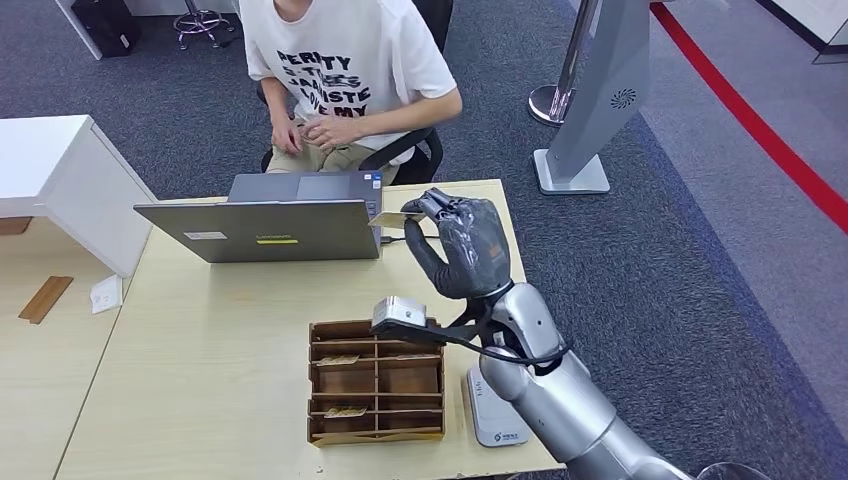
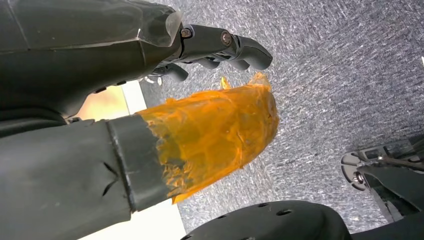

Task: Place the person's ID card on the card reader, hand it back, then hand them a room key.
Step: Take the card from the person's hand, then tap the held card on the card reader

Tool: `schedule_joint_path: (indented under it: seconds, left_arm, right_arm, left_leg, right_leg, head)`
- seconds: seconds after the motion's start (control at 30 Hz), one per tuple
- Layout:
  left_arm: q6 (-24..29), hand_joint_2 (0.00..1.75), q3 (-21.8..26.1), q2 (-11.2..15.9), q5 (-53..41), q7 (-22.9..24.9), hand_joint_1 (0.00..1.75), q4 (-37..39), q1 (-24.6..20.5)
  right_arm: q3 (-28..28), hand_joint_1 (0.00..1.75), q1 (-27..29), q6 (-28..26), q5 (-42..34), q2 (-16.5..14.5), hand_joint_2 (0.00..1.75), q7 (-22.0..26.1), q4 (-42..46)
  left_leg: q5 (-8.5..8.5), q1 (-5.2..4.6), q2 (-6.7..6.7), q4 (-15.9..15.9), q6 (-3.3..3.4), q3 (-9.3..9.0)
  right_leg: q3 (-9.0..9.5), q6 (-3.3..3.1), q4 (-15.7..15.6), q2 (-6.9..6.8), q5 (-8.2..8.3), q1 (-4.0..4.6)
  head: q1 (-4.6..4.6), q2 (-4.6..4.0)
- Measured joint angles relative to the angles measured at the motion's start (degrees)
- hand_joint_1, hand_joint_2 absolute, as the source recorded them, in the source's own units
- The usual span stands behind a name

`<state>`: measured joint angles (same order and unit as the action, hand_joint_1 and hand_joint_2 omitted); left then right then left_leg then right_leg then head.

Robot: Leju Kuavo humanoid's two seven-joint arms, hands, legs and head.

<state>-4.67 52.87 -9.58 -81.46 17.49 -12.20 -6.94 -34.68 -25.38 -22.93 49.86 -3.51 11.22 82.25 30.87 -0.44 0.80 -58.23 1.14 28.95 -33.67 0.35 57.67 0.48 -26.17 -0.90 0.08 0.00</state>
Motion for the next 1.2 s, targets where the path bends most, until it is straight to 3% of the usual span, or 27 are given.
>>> schedule_joint_path:
  seconds: [0.27, 0.43, 1.2]
  left_arm:
    - [1.1, 0.00, 1.0, 0.0, 3.4, -1.1, 0.00, 0.0, 1.4]
    - [1.4, 0.00, 2.4, 0.0, 4.9, -1.3, 0.00, 0.0, 1.8]
    - [1.4, 0.00, 4.3, 0.1, 5.9, -1.5, 0.00, 0.0, 1.8]
  right_arm:
    - [5.3, 1.75, 8.2, 12.3, -27.6, -1.3, 1.75, 3.5, 11.5]
    - [8.3, 1.75, 12.9, 19.7, -39.4, -1.1, 1.75, 4.0, 17.1]
    - [11.4, 1.75, 16.9, 23.6, -44.4, 0.2, 1.75, 4.1, 21.2]
  left_leg:
    - [0.01, 0.00, 0.00, 0.0, 0.01, 0.00]
    - [0.01, 0.00, 0.00, 0.0, 0.01, 0.00]
    - [0.01, -0.01, 0.00, 0.0, 0.01, -0.02]
  right_leg:
    - [0.00, 0.00, 0.0, 0.00, -0.01, 0.00]
    - [0.00, 0.00, 0.0, 0.00, -0.01, 0.00]
    - [0.01, 0.01, 0.0, 0.00, 0.00, 0.00]
  head:
    - [0.00, 0.00]
    - [0.00, 0.00]
    - [-0.01, 0.00]
